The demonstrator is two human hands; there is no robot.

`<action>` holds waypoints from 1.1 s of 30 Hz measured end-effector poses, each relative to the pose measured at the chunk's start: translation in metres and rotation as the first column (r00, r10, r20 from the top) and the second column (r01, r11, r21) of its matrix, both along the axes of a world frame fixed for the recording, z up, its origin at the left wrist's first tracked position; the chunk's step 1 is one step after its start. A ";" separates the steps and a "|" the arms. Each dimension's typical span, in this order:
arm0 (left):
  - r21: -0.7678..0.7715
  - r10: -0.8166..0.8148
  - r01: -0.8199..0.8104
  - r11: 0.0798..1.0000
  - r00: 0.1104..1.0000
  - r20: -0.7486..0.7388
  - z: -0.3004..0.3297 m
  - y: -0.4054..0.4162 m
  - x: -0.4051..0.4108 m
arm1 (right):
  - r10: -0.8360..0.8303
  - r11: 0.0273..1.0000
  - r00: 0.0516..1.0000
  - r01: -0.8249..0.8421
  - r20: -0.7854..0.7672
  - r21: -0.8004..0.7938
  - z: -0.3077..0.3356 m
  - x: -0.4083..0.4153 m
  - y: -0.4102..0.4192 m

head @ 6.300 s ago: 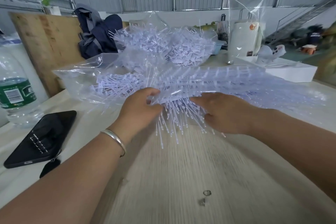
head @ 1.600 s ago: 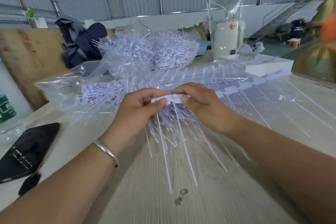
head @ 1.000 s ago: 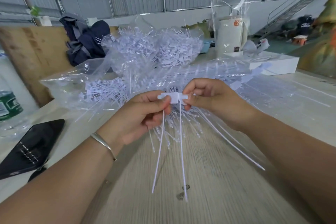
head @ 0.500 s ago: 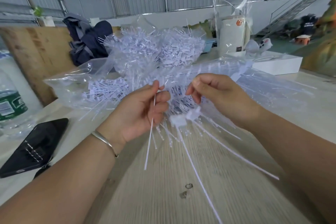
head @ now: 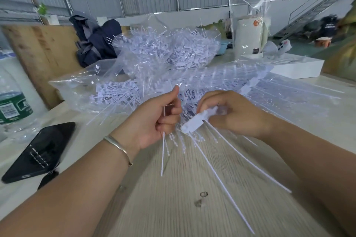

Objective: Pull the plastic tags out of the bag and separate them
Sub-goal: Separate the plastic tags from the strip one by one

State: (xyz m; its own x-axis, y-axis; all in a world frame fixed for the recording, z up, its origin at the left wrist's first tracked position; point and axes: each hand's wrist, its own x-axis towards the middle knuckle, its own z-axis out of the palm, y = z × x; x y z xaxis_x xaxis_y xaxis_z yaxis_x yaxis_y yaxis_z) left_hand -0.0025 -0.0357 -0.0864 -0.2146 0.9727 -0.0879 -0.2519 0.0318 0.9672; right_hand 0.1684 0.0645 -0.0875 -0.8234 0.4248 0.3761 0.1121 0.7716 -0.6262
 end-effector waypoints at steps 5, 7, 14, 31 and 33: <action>-0.004 -0.062 0.062 0.998 0.995 -0.082 0.000 -0.001 0.003 | -0.216 0.895 0.918 0.322 -0.334 0.308 0.004 0.002 -0.002; -0.002 -0.101 0.101 0.995 0.988 -0.119 0.000 -0.002 0.004 | -0.283 0.797 0.905 0.406 -0.318 0.446 0.006 0.002 -0.002; 0.047 -0.074 0.087 0.995 0.968 -0.239 -0.001 -0.005 0.005 | -0.424 0.722 0.893 0.435 -0.152 0.538 -0.002 -0.002 -0.001; 0.139 0.145 -0.122 0.983 0.976 -0.164 0.003 -0.001 0.003 | -0.338 0.904 0.913 0.382 -0.227 0.190 0.002 0.006 0.012; 0.170 0.167 -0.127 0.977 0.954 -0.248 0.001 -0.002 0.006 | -0.310 0.929 0.918 0.347 -0.247 0.127 0.002 0.006 0.011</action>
